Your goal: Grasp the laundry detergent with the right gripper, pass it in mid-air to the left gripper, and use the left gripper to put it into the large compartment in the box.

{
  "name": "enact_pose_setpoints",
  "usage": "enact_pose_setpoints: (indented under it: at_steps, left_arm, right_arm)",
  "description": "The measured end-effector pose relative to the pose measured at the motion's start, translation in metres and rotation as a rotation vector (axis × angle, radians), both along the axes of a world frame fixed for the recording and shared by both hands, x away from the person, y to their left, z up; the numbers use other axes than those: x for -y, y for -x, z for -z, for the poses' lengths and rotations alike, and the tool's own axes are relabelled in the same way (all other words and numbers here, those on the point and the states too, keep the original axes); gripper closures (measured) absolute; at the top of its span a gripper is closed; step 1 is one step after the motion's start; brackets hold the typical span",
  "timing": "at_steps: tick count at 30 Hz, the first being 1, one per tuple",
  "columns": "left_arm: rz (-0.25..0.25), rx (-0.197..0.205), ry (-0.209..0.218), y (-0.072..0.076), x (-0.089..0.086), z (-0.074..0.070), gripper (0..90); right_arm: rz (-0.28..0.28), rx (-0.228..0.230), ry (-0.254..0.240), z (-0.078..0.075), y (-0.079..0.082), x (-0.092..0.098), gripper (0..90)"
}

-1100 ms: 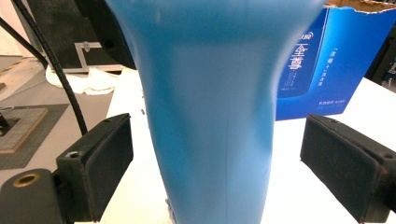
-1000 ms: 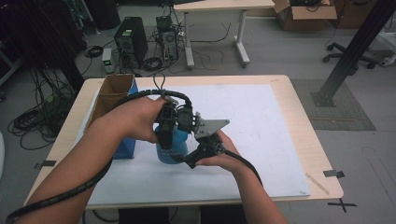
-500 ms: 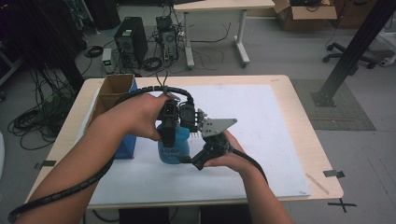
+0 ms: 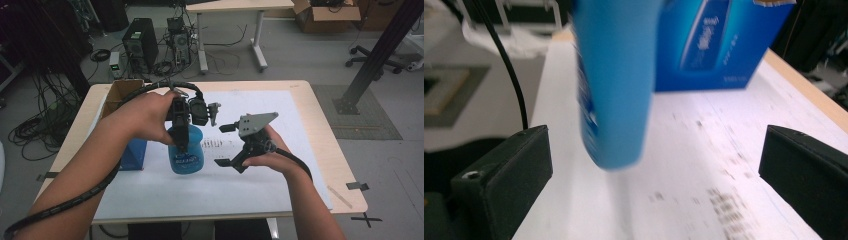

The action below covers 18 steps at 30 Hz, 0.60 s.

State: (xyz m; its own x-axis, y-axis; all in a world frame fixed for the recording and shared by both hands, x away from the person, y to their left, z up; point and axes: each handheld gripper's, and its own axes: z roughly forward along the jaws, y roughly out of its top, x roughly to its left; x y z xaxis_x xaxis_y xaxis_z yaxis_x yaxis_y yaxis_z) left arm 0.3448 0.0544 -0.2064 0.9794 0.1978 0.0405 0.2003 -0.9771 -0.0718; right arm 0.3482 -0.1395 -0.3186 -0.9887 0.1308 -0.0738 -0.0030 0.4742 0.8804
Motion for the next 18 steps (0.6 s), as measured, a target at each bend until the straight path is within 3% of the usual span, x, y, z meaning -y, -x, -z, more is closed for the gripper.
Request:
enact_pose_setpoints:
  at_steps: [5, 9, 13, 18]
  left_arm:
    - [-0.024, 0.019, 0.014, 0.002, -0.001, -0.011, 38.0]
    - [-0.072, 0.023, 0.021, -0.001, -0.003, -0.022, 38.0]
    - [-0.132, 0.04, 0.017, -0.003, -0.006, -0.032, 38.0]
    - [-0.247, 0.069, 0.009, -0.009, -0.012, -0.046, 38.0]
  right_arm:
    - [0.02, -0.002, 0.12, -0.018, -0.012, 0.015, 1.2]
    - [0.042, -0.033, 0.228, -0.028, -0.023, 0.025, 1.3]
    - [0.067, -0.044, 0.267, -0.033, -0.031, 0.034, 1.7]
    - [0.087, -0.068, 0.282, -0.037, -0.036, 0.045, 1.9]
